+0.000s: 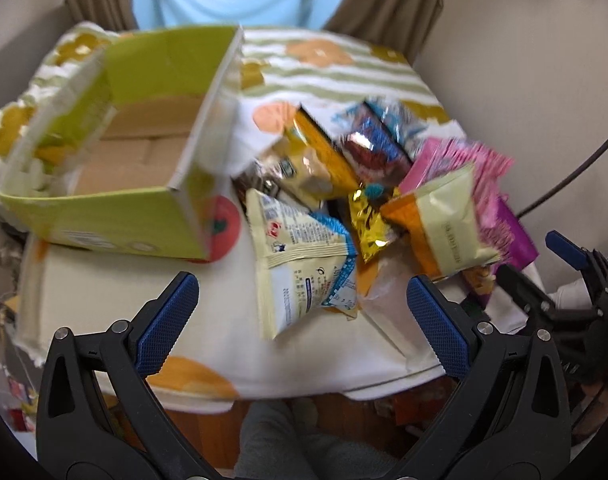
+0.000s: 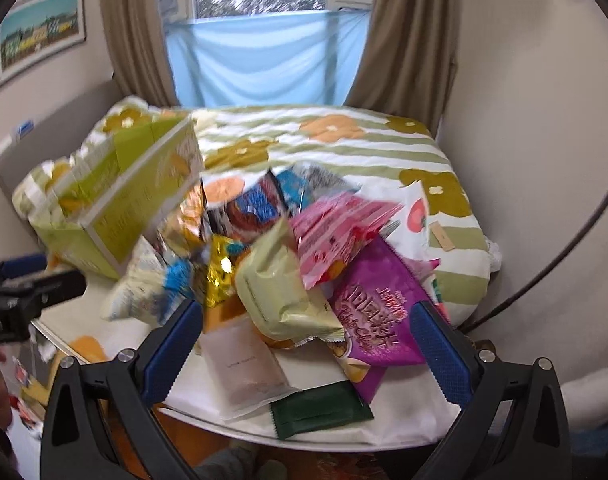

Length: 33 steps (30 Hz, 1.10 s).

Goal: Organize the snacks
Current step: 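Grasp the cream triangular snack pack with the left gripper while the right grasps the yellow-green bag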

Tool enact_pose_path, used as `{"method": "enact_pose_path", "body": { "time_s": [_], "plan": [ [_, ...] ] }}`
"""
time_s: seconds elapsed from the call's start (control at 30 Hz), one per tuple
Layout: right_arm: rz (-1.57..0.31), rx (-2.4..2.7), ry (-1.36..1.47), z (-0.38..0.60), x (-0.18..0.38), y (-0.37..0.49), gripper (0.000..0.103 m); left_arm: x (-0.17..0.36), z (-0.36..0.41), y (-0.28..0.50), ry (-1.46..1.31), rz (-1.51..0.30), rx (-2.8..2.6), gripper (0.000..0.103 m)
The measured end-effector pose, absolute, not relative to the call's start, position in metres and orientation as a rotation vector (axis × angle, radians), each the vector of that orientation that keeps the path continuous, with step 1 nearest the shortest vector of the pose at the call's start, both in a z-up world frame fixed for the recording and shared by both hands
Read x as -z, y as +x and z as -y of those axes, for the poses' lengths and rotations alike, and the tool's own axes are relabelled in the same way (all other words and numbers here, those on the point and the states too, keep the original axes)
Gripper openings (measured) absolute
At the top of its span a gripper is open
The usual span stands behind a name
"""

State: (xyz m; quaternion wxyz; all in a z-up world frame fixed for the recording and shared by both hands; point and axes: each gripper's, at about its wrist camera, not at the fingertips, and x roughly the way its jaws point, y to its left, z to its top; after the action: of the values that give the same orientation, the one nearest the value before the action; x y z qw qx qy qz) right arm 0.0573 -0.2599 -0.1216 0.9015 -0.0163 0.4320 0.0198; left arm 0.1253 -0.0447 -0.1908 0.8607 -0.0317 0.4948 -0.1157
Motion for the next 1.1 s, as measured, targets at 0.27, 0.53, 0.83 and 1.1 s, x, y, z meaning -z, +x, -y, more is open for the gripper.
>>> {"method": "enact_pose_path", "body": {
  "time_s": [0.27,0.53,0.83,1.1],
  "plan": [
    [-0.951,-0.092,-0.119,0.247,0.172,0.083,0.103,0.248,0.056,0.164,-0.059,-1.154,0.288,0.103],
    [-0.955,-0.092,-0.153,0.239,0.192,0.096,0.102,0.269,0.072,0.183,-0.047,-1.193,0.355,0.095],
    [-0.939,-0.059,-0.202,0.232,0.196,0.109,0.100,0.278,0.070,0.194,-0.075,-1.210,0.379,0.070],
    [-0.928,-0.070,-0.279,0.224,0.204,0.124,0.098,0.276,0.067,0.186,-0.077,-1.202,0.385,0.066]
  ]
}}
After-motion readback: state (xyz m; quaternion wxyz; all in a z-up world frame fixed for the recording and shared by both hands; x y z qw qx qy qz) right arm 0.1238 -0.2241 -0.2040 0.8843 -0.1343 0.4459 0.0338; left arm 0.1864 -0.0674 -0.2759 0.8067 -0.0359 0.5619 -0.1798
